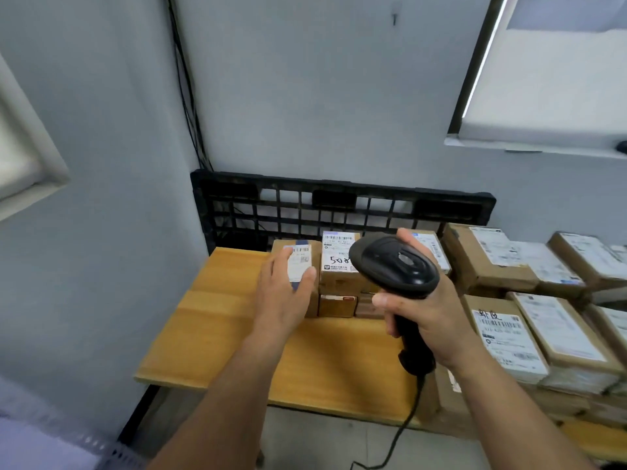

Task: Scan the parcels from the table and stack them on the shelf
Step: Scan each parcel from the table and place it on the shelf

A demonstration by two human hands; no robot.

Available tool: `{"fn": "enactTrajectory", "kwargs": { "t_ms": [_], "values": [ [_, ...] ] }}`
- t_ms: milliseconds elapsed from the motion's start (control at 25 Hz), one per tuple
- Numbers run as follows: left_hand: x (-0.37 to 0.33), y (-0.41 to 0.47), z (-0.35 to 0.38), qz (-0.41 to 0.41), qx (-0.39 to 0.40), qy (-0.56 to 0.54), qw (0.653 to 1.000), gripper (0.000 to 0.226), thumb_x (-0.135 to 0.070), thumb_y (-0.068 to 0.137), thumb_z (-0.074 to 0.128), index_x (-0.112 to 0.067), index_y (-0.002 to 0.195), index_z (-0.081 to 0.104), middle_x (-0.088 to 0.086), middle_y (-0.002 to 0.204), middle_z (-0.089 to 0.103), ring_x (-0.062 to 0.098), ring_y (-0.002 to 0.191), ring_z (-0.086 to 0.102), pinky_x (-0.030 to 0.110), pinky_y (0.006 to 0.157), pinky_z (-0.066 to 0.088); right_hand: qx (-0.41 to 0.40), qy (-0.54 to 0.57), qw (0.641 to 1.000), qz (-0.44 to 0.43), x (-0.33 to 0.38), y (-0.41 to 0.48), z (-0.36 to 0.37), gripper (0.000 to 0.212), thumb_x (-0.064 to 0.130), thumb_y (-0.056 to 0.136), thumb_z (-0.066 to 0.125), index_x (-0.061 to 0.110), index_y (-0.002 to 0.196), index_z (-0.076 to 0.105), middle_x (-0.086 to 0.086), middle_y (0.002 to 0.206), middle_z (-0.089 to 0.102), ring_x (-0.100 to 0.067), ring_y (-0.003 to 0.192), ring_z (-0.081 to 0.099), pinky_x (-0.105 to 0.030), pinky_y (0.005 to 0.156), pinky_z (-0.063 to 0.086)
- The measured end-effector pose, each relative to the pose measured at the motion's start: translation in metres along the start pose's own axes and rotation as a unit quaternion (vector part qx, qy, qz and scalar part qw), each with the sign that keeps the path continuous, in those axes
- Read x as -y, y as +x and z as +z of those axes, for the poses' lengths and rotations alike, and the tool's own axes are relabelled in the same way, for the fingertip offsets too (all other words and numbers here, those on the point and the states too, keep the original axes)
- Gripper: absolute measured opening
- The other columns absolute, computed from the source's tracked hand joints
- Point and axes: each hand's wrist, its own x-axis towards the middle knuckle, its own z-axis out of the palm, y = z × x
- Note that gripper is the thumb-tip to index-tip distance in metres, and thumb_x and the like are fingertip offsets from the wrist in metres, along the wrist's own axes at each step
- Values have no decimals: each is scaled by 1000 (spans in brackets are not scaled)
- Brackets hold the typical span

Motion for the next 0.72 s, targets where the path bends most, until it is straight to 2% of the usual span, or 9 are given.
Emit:
{"fn": "enactTrajectory", "kwargs": {
  "t_ms": [80,200,360,480,600,640,720],
  "values": [
    [8,26,10,2,23,-1,1000,54,-46,94,50,-25,142,38,2,141,43,18,127,43,45,103,43,-24,2,1000,16,-10,23,-3,103,6,68,79,37,150,26,-6,72,68,-22,47,59,-31,46,52],
    [17,64,22,-6,66,-8,998,53,-47,96,45,-27,144,36,-1,143,39,17,127,43,46,101,44,-57,-20,997,41,-29,56,-5,102,10,70,83,41,150,27,-8,93,65,-16,56,64,-26,51,54],
    [25,99,42,-22,130,-5,991,53,-44,99,43,-25,147,33,0,149,34,18,131,42,44,105,41,-91,-36,991,91,-57,90,-6,97,5,72,80,43,147,31,-17,113,64,-26,52,62,-30,47,53],
    [31,120,58,-32,185,3,982,50,-45,99,42,-26,146,35,1,146,37,18,129,43,40,103,42,-116,-44,984,124,-78,109,-7,97,3,72,81,43,147,32,-18,117,64,-28,52,61,-31,45,51],
    [38,134,77,-49,253,18,966,45,-42,102,37,-21,141,40,1,136,43,19,126,44,27,98,33,-135,-56,976,160,-92,123,-9,100,2,72,82,40,149,30,-9,121,64,-27,51,62,-29,44,51],
    [41,137,83,-54,278,24,959,43,-43,102,35,-21,137,44,1,133,47,20,122,47,27,99,34,-140,-54,973,173,-95,127,-9,101,1,72,81,39,149,29,-8,121,64,-27,50,62,-28,44,51],
    [47,142,94,-69,310,22,948,45,-47,101,31,-20,129,52,5,121,57,21,108,55,39,98,45,-134,-51,971,193,-101,132,-8,102,1,72,82,38,150,28,-8,119,66,-28,50,62,-29,44,51]
  ]
}}
